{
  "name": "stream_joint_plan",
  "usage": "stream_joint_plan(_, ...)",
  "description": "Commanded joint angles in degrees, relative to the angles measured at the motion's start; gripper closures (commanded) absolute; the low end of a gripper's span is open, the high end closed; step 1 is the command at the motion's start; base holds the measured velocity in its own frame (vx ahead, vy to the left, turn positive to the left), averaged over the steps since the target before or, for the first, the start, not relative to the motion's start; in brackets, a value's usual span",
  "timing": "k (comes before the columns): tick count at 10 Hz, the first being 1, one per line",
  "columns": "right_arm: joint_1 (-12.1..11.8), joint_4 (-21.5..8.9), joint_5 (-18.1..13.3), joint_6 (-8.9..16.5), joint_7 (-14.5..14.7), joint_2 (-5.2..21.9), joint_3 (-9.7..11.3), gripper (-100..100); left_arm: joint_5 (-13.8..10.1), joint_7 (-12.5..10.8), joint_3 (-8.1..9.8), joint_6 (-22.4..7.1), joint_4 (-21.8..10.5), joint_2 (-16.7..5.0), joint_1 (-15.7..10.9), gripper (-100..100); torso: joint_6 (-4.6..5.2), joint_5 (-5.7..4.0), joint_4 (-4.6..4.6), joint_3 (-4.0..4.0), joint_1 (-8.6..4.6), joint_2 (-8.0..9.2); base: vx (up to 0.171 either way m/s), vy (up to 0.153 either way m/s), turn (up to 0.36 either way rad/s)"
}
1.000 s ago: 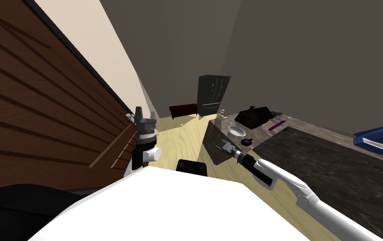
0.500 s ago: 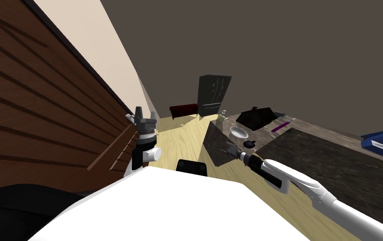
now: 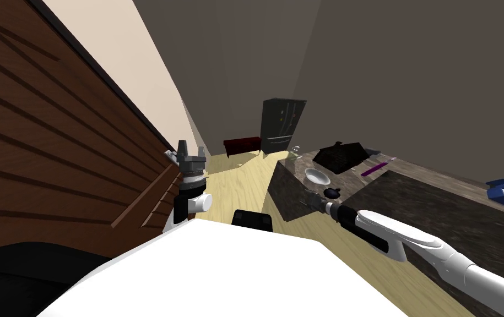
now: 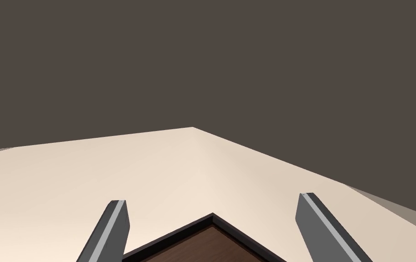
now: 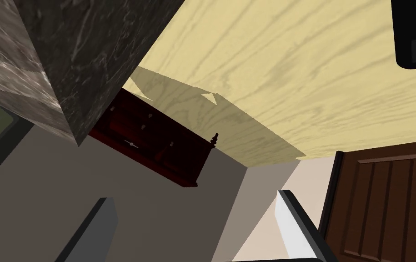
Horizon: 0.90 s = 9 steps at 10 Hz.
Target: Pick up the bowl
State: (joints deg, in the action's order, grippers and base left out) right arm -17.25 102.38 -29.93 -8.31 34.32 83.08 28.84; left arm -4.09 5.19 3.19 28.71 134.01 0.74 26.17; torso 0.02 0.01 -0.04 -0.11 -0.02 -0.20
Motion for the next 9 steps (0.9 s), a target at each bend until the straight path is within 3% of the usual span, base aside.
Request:
stream_joint_plan(1, 1.1, -1.3, -0.6, 0.1, 0.5, 2.0, 1.4, -100, 0.0, 0.0, 0.0, 0.0, 0.0, 0.0, 0.0, 0, 0.0, 0.0, 0.0, 0.0, 0.0, 0.0, 0.047, -0.001, 0.005)
stream_joint_plan(9, 2.3, -5.4, -4.3, 3.0, 5.1, 14.9, 7.2, -100, 0.0, 0.0, 0.0, 0.0, 0.0, 0.0, 0.0, 0, -0.01, -0.03, -0.03, -0.07, -0.06, -0.1, 0.065, -0.011, 0.012)
